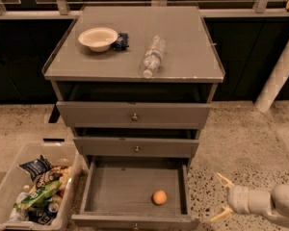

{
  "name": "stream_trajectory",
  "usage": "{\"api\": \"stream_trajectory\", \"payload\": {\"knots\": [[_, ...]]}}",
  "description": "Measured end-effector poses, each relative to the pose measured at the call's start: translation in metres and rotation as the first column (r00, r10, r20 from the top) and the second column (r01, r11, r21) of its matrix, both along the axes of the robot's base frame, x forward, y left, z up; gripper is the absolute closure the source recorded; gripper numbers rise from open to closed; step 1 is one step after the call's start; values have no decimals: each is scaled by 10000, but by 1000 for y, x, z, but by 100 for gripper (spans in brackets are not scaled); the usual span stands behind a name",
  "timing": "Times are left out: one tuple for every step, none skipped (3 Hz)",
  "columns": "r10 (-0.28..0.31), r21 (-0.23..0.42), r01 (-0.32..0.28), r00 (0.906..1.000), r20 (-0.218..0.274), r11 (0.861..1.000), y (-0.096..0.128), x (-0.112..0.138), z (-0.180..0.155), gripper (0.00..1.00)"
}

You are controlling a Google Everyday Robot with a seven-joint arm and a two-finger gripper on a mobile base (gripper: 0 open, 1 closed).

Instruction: Pick orange from bottom drawer and place on counter

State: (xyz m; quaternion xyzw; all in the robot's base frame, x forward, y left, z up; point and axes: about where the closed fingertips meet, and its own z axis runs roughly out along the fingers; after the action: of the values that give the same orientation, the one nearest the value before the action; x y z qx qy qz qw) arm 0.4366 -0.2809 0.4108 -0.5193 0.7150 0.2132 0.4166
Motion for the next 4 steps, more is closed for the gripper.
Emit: {"api": "stream_trajectory", "payload": {"knots": [[-394,-178,403,9980,489,9990,-23,28,12,0],[-392,-179,401,9980,489,9990,-23,28,12,0],[-553,513,518,9960,701,9973,-27,38,11,0],[-764,2062,560,9928,925,9769,-3,72,-9,0]]}}
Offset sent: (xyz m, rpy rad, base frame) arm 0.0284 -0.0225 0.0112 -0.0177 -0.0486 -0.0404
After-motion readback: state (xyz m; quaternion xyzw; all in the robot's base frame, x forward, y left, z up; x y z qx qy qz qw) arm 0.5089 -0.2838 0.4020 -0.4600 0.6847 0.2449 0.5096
